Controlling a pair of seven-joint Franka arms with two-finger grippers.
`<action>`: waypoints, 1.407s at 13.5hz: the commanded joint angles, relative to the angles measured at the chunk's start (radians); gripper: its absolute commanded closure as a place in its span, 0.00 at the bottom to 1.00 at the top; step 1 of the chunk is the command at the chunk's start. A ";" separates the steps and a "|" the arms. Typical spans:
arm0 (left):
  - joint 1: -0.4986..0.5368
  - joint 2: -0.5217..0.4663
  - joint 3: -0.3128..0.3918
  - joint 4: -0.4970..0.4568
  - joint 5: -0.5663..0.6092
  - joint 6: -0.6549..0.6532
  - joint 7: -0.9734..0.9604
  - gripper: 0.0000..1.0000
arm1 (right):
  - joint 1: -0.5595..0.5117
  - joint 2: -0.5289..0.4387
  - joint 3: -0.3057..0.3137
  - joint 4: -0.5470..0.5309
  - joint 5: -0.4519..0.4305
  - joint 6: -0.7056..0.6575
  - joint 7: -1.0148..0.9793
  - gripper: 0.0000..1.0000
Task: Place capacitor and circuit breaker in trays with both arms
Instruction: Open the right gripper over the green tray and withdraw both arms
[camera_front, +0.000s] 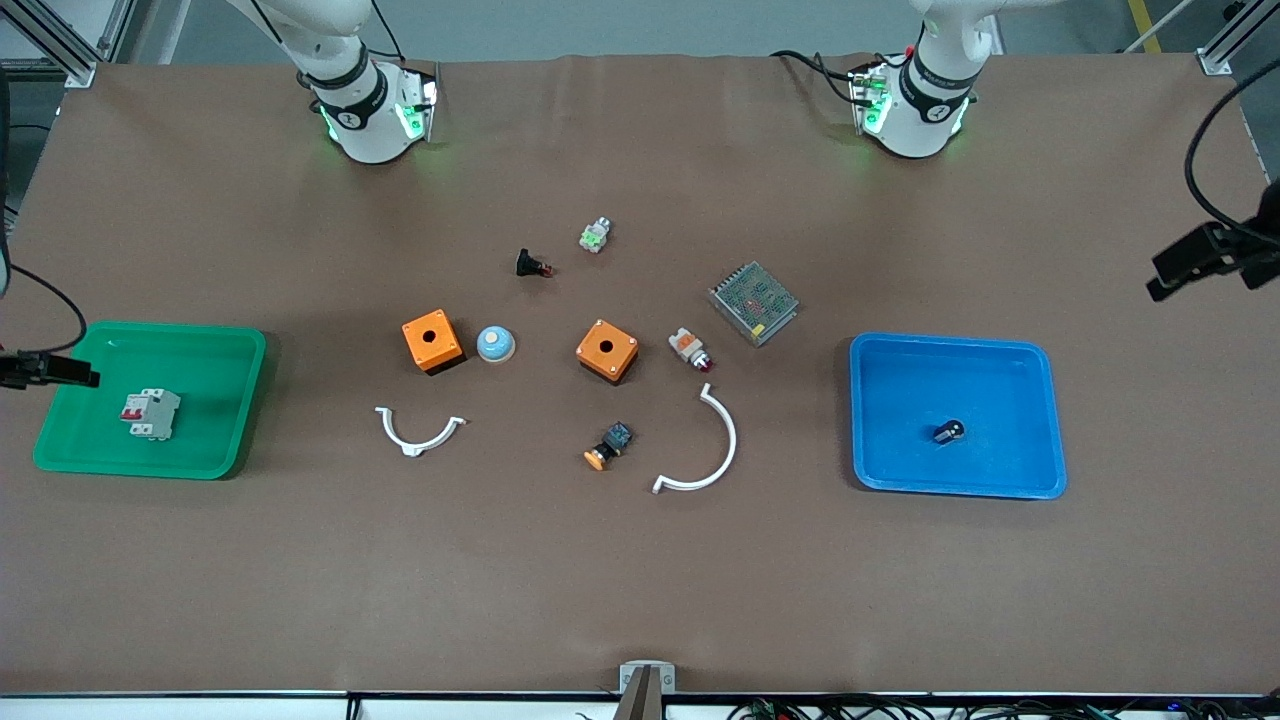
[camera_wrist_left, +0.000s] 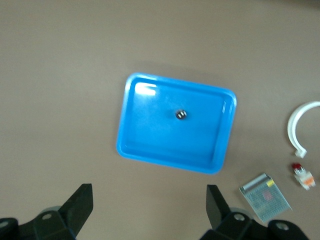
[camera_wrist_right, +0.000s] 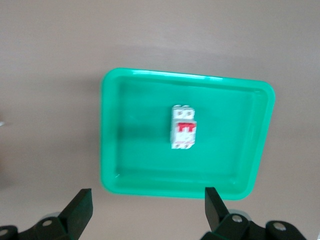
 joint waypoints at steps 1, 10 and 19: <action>-0.035 -0.045 0.016 -0.036 -0.015 -0.029 -0.008 0.00 | 0.102 -0.135 -0.002 -0.041 -0.013 -0.099 0.090 0.01; -0.087 -0.056 0.044 -0.044 -0.018 -0.023 -0.008 0.00 | 0.288 -0.249 -0.002 -0.065 0.108 -0.164 0.235 0.01; -0.090 -0.051 0.039 -0.018 -0.003 -0.029 0.012 0.00 | 0.282 -0.241 -0.008 0.027 0.110 -0.169 0.221 0.00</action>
